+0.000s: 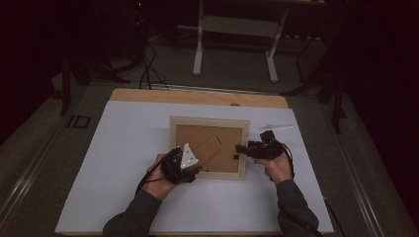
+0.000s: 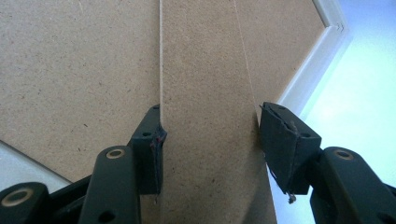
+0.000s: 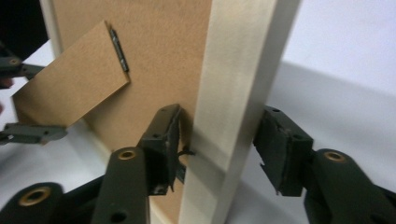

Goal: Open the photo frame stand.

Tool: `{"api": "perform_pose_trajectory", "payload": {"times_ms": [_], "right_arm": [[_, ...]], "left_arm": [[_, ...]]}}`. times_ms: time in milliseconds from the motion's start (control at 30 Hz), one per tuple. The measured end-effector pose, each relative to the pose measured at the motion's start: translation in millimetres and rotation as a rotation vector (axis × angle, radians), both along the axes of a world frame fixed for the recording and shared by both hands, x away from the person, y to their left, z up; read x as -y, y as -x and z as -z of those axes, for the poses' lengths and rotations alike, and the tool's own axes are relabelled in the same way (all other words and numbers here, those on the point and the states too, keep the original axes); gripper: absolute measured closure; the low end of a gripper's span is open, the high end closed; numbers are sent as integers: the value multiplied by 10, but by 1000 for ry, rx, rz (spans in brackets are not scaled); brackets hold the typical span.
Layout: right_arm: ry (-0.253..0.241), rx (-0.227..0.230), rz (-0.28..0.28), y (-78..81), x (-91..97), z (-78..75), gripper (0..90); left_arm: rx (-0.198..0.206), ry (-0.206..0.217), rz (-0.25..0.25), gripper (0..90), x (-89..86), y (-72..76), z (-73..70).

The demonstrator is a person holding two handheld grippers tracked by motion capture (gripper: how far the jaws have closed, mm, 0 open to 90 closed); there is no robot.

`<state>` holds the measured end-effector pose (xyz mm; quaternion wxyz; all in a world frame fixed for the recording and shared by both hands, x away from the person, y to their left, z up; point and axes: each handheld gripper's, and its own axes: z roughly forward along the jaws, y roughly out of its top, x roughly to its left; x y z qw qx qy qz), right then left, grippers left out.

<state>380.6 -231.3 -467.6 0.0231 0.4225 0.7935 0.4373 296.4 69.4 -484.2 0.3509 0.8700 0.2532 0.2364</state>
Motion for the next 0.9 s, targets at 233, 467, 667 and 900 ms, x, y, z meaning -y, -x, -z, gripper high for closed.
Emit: {"api": "perform_pose_trajectory", "payload": {"times_ms": [233, 467, 667, 900], "right_arm": [[-18, -5, -37, -22, -11, 28, 502], [5, 57, -53, 50, 18, 2, 536], [33, 106, -45, 83, -9, -35, 548], [47, 152, -18, 116, -15, -69, 603]], "left_arm": [[9, 4, 14, 463, -13, 4, 4], [19, -9, 6, 464, -14, -3, 8], [31, -22, -13, 464, -22, -11, 5], [52, -36, -36, 464, -28, -20, 9]]}}
